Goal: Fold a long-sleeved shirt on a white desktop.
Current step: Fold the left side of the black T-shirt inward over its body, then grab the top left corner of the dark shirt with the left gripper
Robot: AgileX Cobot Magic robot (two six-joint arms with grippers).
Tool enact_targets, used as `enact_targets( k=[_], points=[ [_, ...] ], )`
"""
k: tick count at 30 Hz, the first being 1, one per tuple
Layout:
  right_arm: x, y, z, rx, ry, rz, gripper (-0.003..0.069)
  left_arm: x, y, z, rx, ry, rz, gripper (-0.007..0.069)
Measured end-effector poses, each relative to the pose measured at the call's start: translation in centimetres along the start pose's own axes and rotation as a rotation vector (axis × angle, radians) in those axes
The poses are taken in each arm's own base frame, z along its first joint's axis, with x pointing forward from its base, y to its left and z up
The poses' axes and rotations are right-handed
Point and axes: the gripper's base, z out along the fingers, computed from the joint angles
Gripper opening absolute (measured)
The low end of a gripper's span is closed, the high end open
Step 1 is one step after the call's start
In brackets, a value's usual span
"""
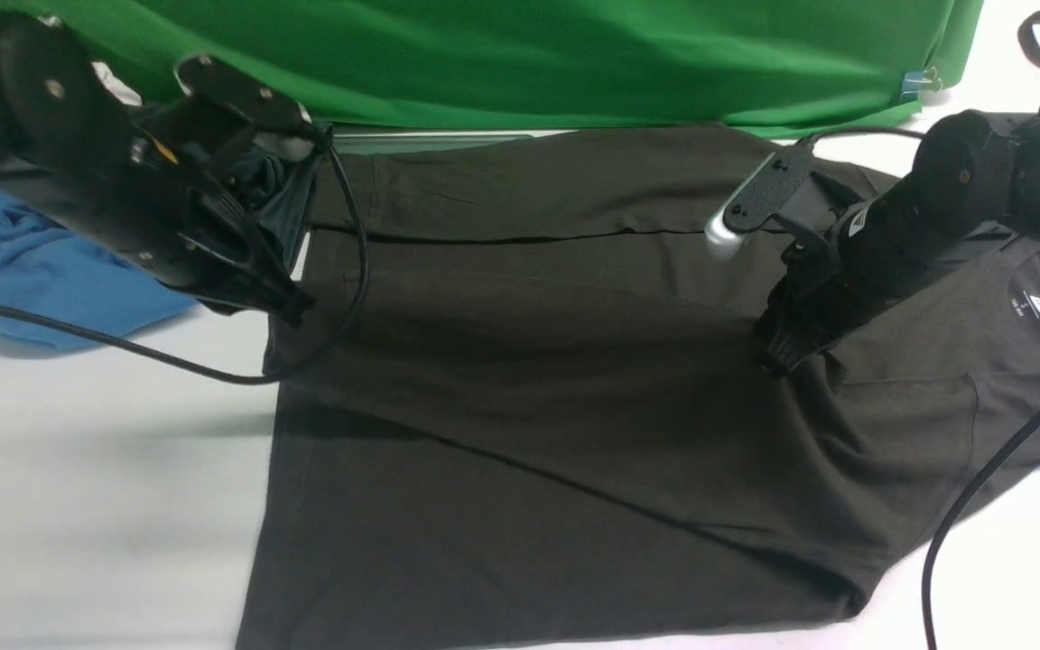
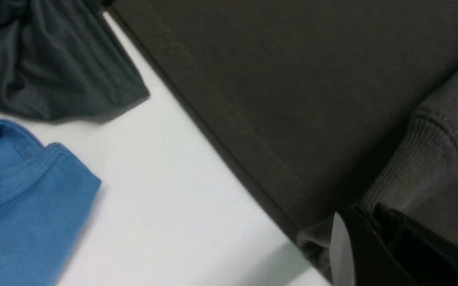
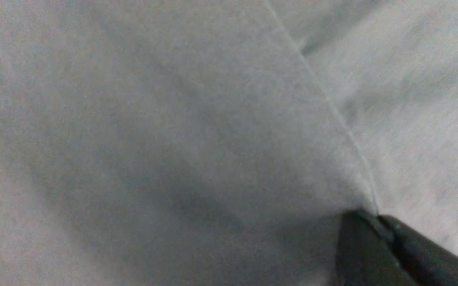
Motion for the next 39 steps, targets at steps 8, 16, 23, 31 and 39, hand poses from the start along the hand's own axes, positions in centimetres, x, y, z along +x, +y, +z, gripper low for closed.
enact_targets(
  k=[8, 16, 23, 31, 39],
  points=[
    [-0.2, -0.4, 1.3, 0.037, -0.035, 0.002, 0.0036, -0.1, 1.0, 4.1, -0.050, -0.003, 0.011, 0.0031],
    [-0.4, -0.7, 1.7, 0.066, -0.068, 0.058, 0.0297, 0.0, 1.6, 6.9, -0.095, 0.001, 0.043, 0.0050],
    [-0.1, -0.1, -2.3, 0.033, -0.002, 0.203, 0.0537, 0.2, 1.6, 7.8, -0.094, 0.015, 0.051, 0.0177],
    [4.3, 7.1, -4.9, -0.111, 0.273, 0.264, 0.0542, -0.1, 1.7, 6.8, -0.110, -0.020, -0.072, 0.0451],
    [7.1, 10.4, -2.4, -0.052, 0.268, 0.197, 0.0542, -0.9, 1.2, 2.9, -0.107, -0.080, -0.120, 0.0245]
  ],
)
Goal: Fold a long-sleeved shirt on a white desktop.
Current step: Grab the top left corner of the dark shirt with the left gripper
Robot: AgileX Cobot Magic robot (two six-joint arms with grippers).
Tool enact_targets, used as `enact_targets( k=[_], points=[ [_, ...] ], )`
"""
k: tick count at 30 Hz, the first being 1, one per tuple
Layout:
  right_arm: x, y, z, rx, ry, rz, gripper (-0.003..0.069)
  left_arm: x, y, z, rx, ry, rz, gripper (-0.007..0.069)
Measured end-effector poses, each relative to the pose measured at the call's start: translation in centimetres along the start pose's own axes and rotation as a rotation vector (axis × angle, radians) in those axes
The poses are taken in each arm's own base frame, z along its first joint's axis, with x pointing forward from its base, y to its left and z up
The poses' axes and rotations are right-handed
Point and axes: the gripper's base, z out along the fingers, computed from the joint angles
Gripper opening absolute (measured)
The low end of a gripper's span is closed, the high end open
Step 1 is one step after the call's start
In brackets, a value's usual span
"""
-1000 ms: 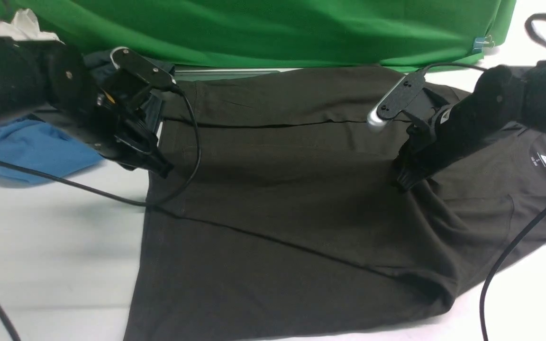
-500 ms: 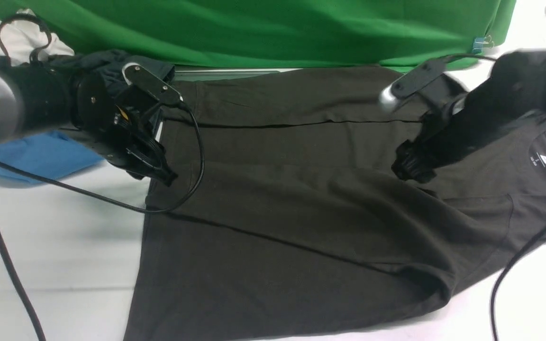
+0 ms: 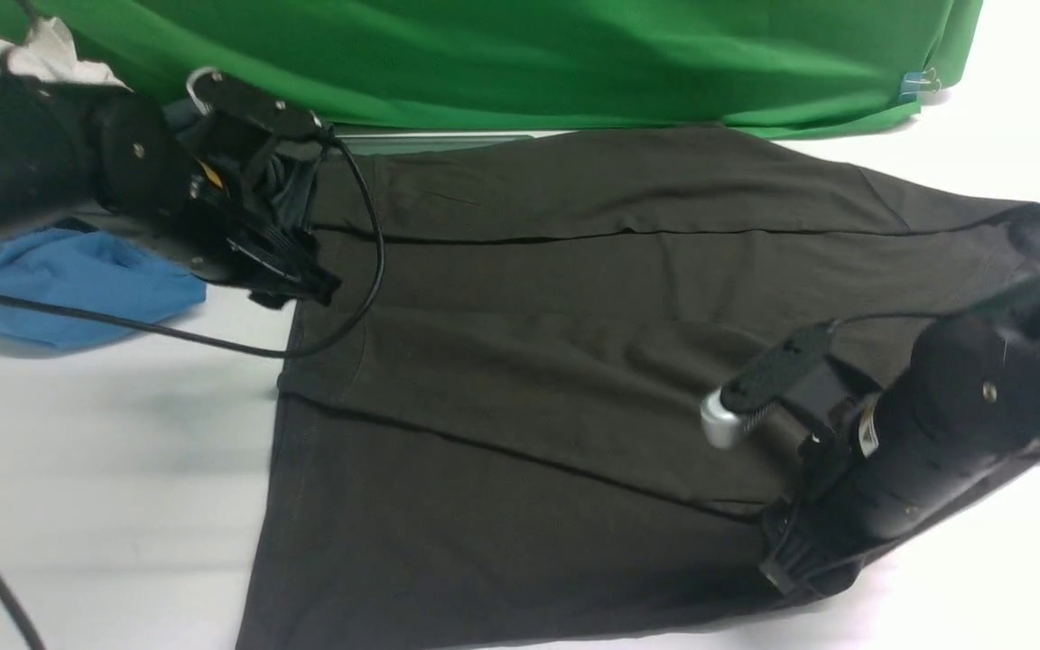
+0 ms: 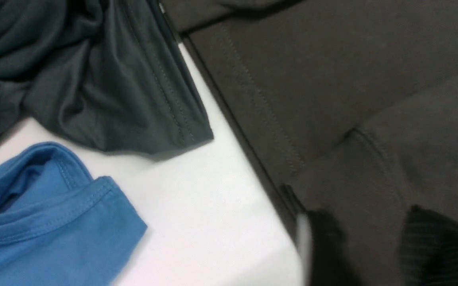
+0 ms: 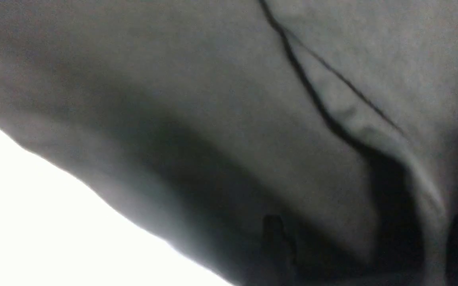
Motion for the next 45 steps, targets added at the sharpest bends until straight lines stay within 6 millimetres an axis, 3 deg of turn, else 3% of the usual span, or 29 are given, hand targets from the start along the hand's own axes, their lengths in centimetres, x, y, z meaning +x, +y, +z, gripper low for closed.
enact_targets(
  k=[2, 4, 9, 11, 17, 21, 26, 29, 31, 32, 35, 37, 40, 45],
  points=[
    [0.2, -0.2, -0.1, 0.024, 0.016, 0.025, 0.0542, -0.2, -0.1, -1.2, 0.005, -0.014, -0.004, 0.0105],
    [0.3, -0.4, -0.1, 0.040, 0.025, 0.046, 0.0542, -0.3, -0.1, -2.1, 0.013, -0.020, -0.013, 0.0048],
    [0.8, -0.4, 0.3, 0.051, 0.041, 0.101, 0.0505, -0.3, -0.6, -3.8, 0.046, -0.015, -0.034, 0.0019],
    [1.0, -0.4, 0.4, 0.052, 0.045, 0.110, 0.0444, -0.3, -0.9, -4.4, 0.052, -0.018, -0.027, 0.0019],
    [1.4, -0.4, 0.4, 0.054, 0.083, 0.132, 0.0097, -0.7, -1.9, -6.7, 0.067, -0.050, 0.006, 0.0019],
    [1.9, -0.3, 0.3, 0.055, 0.144, 0.161, 0.0048, -0.4, -2.1, -7.6, 0.080, -0.028, 0.017, 0.0019],
    [2.7, -0.3, 0.3, 0.063, 0.223, 0.217, 0.0051, -0.1, -2.2, -7.8, 0.095, 0.003, 0.022, 0.0019],
    [2.9, -0.3, 0.3, 0.066, 0.241, 0.230, 0.0092, 0.0, -2.3, -7.8, 0.099, 0.012, 0.026, 0.0019],
    [3.1, -0.2, 0.3, 0.067, 0.262, 0.238, 0.0259, 0.1, -2.3, -7.8, 0.104, 0.022, 0.028, 0.0019],
    [3.2, -0.2, 0.3, 0.067, 0.265, 0.238, 0.0276, 0.1, -2.3, -7.8, 0.105, 0.024, 0.028, 0.0019],
    [2.9, -0.3, -0.4, 0.068, 0.302, 0.216, 0.0540, 0.1, -2.3, -7.8, 0.106, 0.028, 0.029, 0.0019],
    [2.3, -0.4, -1.4, 0.068, 0.317, 0.193, 0.0620, 0.1, -2.3, -7.8, 0.107, 0.028, 0.029, 0.0020],
    [0.9, -0.9, -3.6, 0.101, 0.233, 0.164, 0.0617, 0.1, -2.3, -7.8, 0.107, 0.028, 0.030, 0.0020],
    [-1.5, -3.7, -6.7, 0.181, 0.030, 0.222, 0.0493, 0.1, -2.4, -7.8, 0.109, 0.026, 0.034, 0.0020]
  ],
)
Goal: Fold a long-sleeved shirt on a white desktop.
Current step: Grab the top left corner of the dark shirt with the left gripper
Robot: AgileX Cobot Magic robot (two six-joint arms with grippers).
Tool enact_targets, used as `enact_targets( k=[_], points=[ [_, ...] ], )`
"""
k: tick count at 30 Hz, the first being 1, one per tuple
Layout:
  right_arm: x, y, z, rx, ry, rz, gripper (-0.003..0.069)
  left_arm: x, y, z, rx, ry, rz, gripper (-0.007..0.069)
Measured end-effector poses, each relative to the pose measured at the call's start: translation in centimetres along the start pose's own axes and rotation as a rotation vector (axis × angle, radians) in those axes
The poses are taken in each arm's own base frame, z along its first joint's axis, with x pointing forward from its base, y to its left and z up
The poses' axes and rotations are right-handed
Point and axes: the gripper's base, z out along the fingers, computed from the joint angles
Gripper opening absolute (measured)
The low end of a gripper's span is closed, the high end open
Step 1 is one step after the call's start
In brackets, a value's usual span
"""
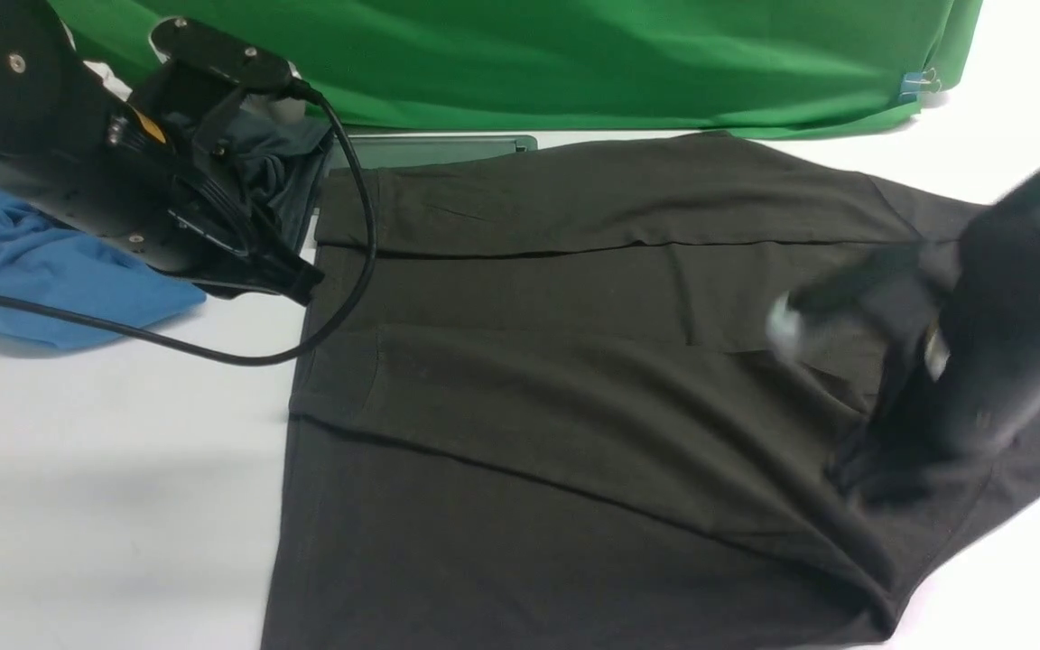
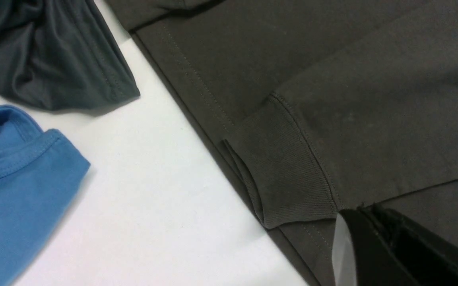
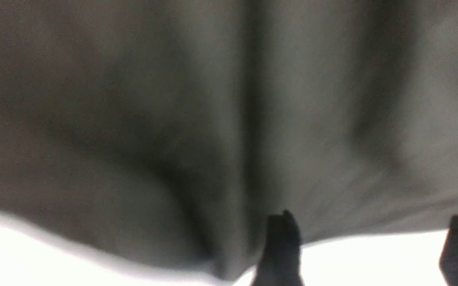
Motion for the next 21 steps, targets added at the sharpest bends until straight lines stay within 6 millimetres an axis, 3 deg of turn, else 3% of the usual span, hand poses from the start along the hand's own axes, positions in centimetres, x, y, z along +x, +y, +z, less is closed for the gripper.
enact_targets(
  k=[4, 8, 12, 16, 19, 21],
  points=[
    [-1.3, -3.3, 0.8, -0.033, -0.100, 0.153, 0.0438, 0.0, 0.0, 0.0, 0.004, 0.001, -0.001, 0.0020],
    [-2.1, -6.1, 4.0, -0.062, -0.105, 0.201, 0.0326, -0.1, -0.2, 0.0, 0.025, -0.009, -0.001, 0.0020],
    [-1.9, -7.8, 6.7, -0.064, -0.037, 0.197, 0.0294, -0.1, -0.3, 0.0, 0.033, -0.013, 0.009, 0.0020],
    [-1.4, -9.4, 7.6, -0.056, -0.014, 0.205, 0.0359, -0.1, -0.3, 0.0, 0.033, -0.014, 0.013, 0.0020],
    [-1.2, -10.9, 7.8, -0.041, -0.041, 0.240, 0.0501, -0.1, -0.3, 0.0, 0.032, -0.015, 0.014, 0.0020],
    [-1.2, -11.5, 8.1, -0.034, -0.059, 0.262, 0.0552, -0.2, -0.3, 0.0, 0.031, -0.017, 0.014, 0.0020]
  ],
)
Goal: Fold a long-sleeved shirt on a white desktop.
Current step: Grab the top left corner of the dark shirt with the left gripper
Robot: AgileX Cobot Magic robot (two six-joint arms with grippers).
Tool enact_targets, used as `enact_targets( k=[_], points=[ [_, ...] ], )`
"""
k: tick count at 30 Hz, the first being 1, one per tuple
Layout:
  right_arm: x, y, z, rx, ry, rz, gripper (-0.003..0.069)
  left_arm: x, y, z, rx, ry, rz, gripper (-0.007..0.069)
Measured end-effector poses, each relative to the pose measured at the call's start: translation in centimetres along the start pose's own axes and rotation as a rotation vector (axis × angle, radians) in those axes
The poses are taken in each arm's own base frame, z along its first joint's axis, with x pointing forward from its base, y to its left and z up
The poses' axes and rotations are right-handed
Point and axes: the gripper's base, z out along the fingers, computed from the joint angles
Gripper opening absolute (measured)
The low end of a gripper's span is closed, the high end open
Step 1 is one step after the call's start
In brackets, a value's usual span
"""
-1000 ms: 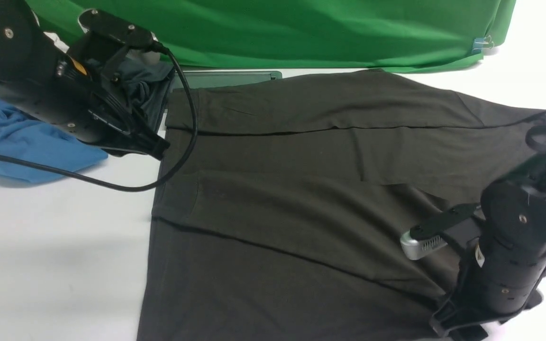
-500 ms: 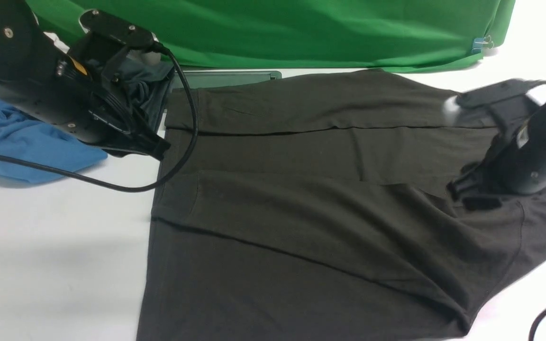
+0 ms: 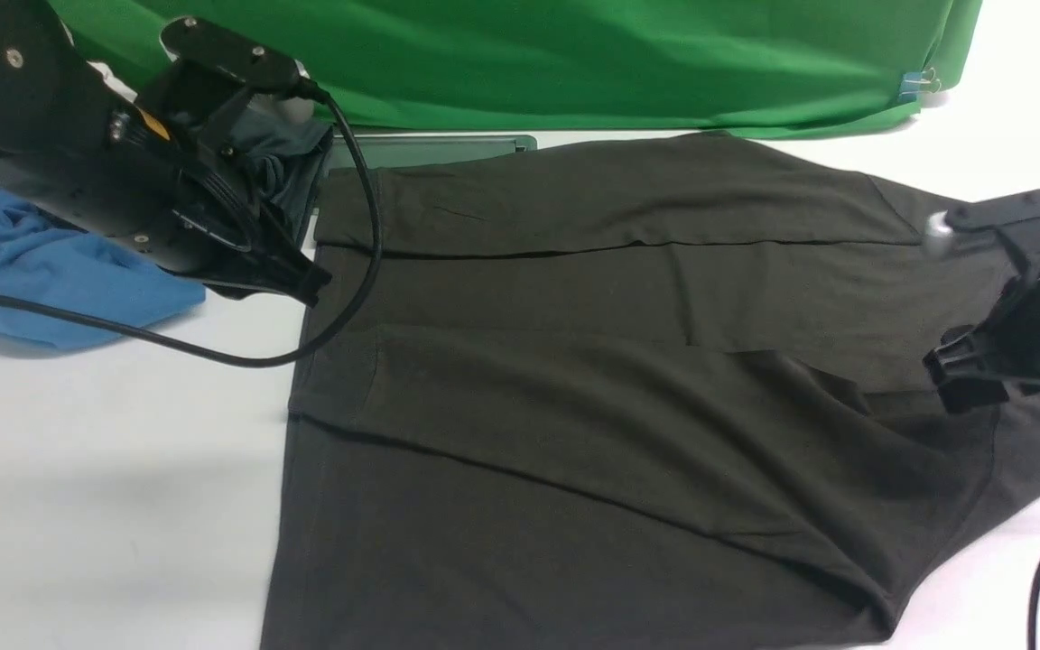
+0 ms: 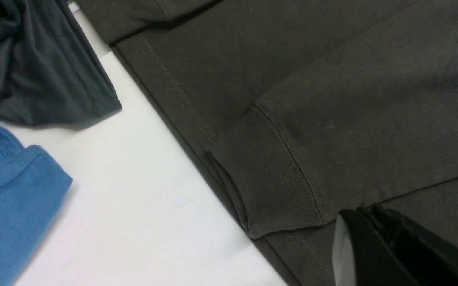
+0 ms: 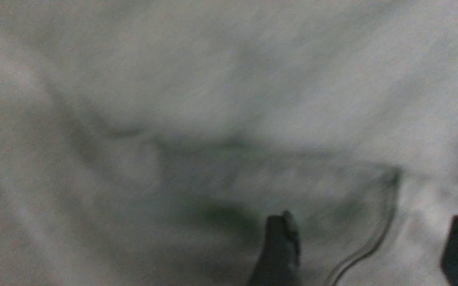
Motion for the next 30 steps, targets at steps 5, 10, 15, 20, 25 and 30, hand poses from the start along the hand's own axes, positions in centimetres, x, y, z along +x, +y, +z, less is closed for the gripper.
enact_targets(
  k=[5, 10, 15, 20, 25, 30],
  points=[
    [0.0, -0.8, 1.8, -0.001, 0.018, 0.035, 0.0564, -0.1, 0.0, 0.0, -0.002, -0.009, 0.000, 0.0020],
    [-0.1, -0.7, 2.9, -0.024, 0.032, 0.069, 0.0469, -0.1, 0.0, 0.0, 0.000, -0.010, -0.003, 0.0020],
    [-0.1, -0.7, 2.8, -0.031, 0.031, 0.079, 0.0313, -0.1, 0.0, 0.0, 0.000, -0.010, -0.003, 0.0020],
    [-0.1, -0.7, 2.5, -0.027, 0.028, 0.075, 0.0164, -0.1, 0.0, 0.0, 0.004, -0.012, -0.007, 0.0020],
    [-0.1, -0.7, 2.3, -0.024, 0.022, 0.071, 0.0074, -0.2, -0.1, 0.0, 0.012, -0.018, -0.014, 0.0020],
    [-0.2, -0.8, 2.2, -0.014, 0.018, 0.056, 0.0030, -0.2, -0.1, 0.0, 0.012, -0.018, -0.012, 0.0020]
  ],
)
